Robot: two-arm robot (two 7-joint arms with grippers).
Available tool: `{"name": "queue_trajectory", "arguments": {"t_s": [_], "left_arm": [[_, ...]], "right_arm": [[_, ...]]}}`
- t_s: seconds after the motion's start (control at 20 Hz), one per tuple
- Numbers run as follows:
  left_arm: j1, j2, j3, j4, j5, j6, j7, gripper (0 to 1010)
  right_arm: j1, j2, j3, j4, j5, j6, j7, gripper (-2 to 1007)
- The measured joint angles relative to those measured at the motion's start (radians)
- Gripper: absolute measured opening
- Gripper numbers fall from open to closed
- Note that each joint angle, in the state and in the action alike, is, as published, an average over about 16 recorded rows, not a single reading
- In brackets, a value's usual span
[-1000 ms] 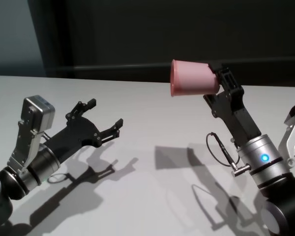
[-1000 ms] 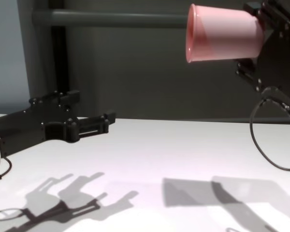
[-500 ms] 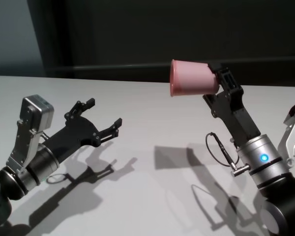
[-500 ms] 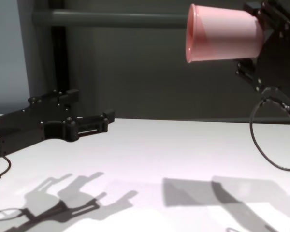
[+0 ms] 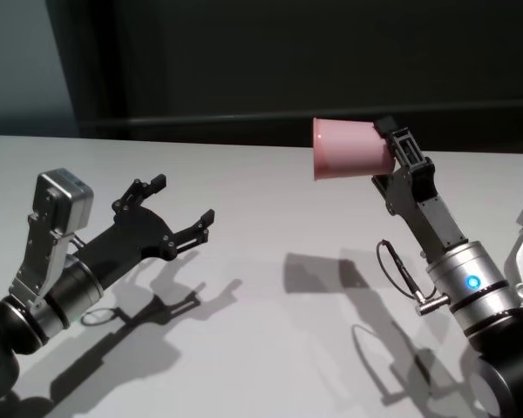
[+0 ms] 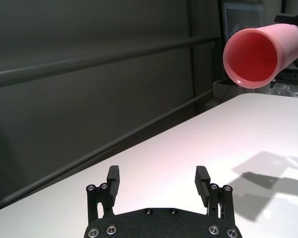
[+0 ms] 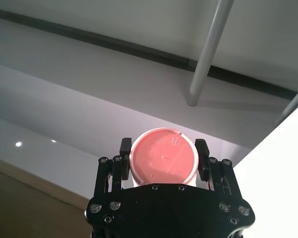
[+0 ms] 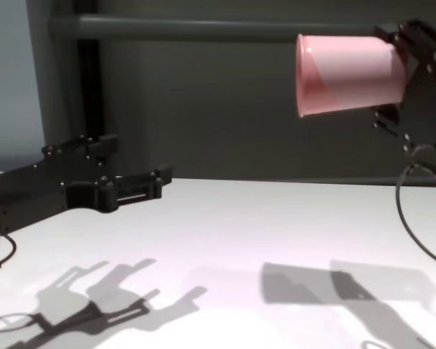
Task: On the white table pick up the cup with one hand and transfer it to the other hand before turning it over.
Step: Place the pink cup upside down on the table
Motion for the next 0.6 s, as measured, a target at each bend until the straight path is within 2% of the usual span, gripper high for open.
{"name": "queue_trajectory", "arguments": {"t_s": [0.25, 0.6], "left_arm": [[0.000, 0.000, 0.000, 0.000, 0.000, 0.000, 0.001, 1001], [0.000, 0.001, 0.000, -0.001, -0.001, 0.001, 0.001, 1001]], "right_arm": [[-0.011, 0.042, 0.001, -0.034, -0.057, -0.054, -0.057, 746], [-0.013, 0.115, -0.005, -0.092, -0.171, -0.117, -0.146, 746]]}}
